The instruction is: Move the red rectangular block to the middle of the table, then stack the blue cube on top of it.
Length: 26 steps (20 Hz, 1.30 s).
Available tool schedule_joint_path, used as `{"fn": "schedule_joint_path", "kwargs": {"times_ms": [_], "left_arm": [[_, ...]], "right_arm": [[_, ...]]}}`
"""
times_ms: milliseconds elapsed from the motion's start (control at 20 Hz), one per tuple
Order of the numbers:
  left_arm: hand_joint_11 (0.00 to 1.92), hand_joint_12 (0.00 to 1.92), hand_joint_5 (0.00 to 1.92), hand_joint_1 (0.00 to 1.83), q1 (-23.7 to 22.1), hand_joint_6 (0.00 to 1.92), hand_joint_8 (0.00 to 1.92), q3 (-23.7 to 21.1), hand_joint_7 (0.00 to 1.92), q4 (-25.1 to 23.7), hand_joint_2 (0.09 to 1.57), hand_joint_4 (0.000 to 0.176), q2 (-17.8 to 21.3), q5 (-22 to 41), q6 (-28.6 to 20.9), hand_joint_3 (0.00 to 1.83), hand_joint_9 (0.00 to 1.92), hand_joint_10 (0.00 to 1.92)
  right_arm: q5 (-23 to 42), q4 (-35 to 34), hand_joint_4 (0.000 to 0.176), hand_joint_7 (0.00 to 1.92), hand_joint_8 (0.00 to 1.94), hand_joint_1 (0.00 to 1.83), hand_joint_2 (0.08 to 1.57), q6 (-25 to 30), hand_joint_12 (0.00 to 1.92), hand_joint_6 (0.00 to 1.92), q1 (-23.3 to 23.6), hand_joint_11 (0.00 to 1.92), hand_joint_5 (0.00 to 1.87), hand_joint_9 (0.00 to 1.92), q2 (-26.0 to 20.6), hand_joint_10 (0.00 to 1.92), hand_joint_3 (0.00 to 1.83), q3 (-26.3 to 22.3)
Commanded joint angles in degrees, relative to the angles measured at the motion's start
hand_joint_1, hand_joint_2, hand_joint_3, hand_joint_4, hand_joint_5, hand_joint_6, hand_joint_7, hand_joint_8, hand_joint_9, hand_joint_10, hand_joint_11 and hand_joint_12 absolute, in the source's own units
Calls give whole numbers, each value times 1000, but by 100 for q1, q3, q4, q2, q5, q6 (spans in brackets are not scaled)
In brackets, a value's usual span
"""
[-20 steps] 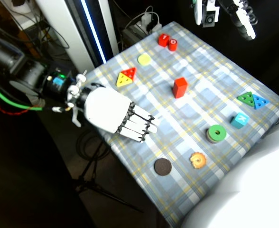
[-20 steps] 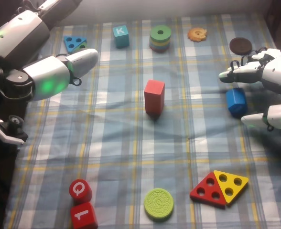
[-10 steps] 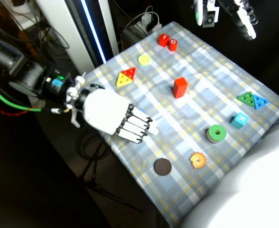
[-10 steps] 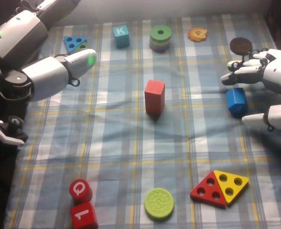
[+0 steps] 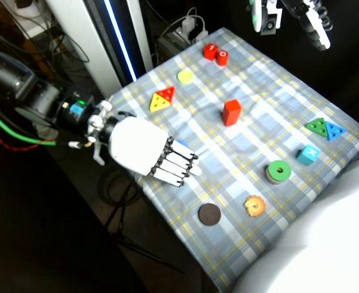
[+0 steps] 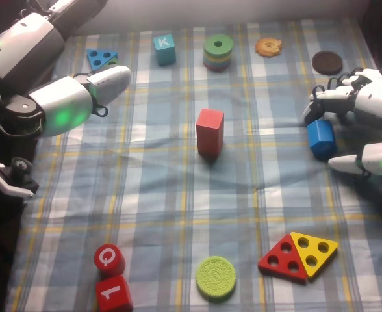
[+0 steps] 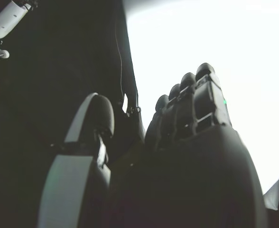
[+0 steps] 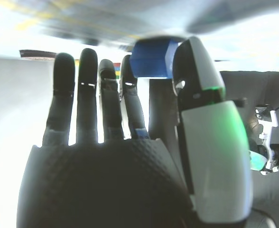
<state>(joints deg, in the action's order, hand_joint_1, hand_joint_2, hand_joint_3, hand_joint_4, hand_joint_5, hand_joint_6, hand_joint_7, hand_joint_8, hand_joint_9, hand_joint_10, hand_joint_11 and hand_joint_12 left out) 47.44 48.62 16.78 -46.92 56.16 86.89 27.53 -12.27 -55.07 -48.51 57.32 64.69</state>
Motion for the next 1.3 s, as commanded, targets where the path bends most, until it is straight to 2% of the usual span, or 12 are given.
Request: {"fn": "schedule_joint_path", "kwargs": {"times_ms": [0, 150, 200, 250, 400, 500, 700, 900, 1000, 1100, 1150, 1250], "left_arm": [[0, 0, 0, 785, -22, 0, 0, -6, 0, -86, 1400, 2, 18, 711, -44, 1, 0, 0], [0, 0, 0, 829, -16, 0, 0, -6, 0, -76, 1397, 12, 18, 714, -50, 0, 0, 0], [0, 0, 0, 830, -15, 0, 0, -6, 0, -75, 1396, 14, 18, 714, -51, 0, 0, 0], [0, 0, 0, 816, -15, 0, 0, -6, 0, -75, 1397, 13, 18, 714, -51, 0, 0, 0], [0, 0, 0, 846, 6, 0, 0, -5, 0, -72, 1397, 17, 18, 728, -53, 0, 0, 0], [0, 0, 0, 834, 12, 0, 0, -5, 0, -72, 1395, 2, 18, 737, -56, 0, 0, 0], [0, 0, 0, 819, 25, 0, 0, -2, 0, -50, 1395, 9, 16, 740, -58, 0, 0, 0], [0, 0, 0, 759, 82, 0, 0, 16, 0, 27, 1395, 2, -19, 788, -58, 1, 0, 0], [0, 0, 0, 753, 104, 0, 0, 31, 0, 76, 1409, 21, -38, 792, -58, 6, 0, 0], [0, 0, 0, 779, 130, 0, 0, 45, 0, 116, 1421, 28, -54, 811, -67, 9, 0, 0], [0, 0, 0, 718, 151, 0, 0, 56, 0, 140, 1435, 65, -60, 828, -84, 14, 0, 0], [0, 0, 0, 725, 154, 0, 0, 89, 0, 150, 1458, 84, -84, 828, -114, 21, 0, 0]], "right_arm": [[600, -13, 0, 376, 861, 795, 1165, 1, 1762, 744, 33, 0, 315, 136, 25, 1365, 1, 32], [604, -17, 0, 491, 928, 783, 1177, 0, 1850, 851, 33, 0, 389, 225, 109, 1416, 2, 77], [604, -18, 0, 580, 1052, 905, 1265, 0, 1907, 1342, 34, 19, 605, 281, 125, 1555, 3, 95], [604, -17, 0, 691, 1570, 1124, 1279, 0, 1918, 1227, 35, 139, 665, 372, 125, 1822, 1, 98], [679, 50, 0, 682, 1768, 1165, 1309, 0, 1921, 1242, 54, 129, 635, 421, 35, 1911, 3, 16], [788, 217, 0, 721, 1677, 1175, 1285, 0, 1921, 1240, 122, 96, 677, 374, -119, 1836, 0, -133], [918, 711, 0, 731, 1673, 1185, 1271, 49, 1921, 1155, 437, 255, 718, 445, -260, 1920, 0, -325], [1011, 1436, 0, 666, 1708, 1181, 1269, 650, 1921, 1111, 797, 61, 776, 246, -226, 1905, 0, -279], [1011, 1752, 0, 585, 1698, 1150, 1281, 833, 1921, 1191, 987, 1, 793, 158, -127, 1763, 1, -226], [1011, 2094, 0, 657, 1679, 1183, 1257, 1170, 1921, 1087, 1168, 358, 819, 451, -10, 1748, 0, -119], [1009, 2222, 0, 695, 1693, 1194, 1259, 1193, 1921, 1054, 1298, 505, 783, 564, 55, 1794, 0, -90], [983, 2361, 0, 770, 1604, 1203, 1243, 1193, 1921, 1065, 1443, 700, 765, 744, 129, 1670, 0, -58]]}}
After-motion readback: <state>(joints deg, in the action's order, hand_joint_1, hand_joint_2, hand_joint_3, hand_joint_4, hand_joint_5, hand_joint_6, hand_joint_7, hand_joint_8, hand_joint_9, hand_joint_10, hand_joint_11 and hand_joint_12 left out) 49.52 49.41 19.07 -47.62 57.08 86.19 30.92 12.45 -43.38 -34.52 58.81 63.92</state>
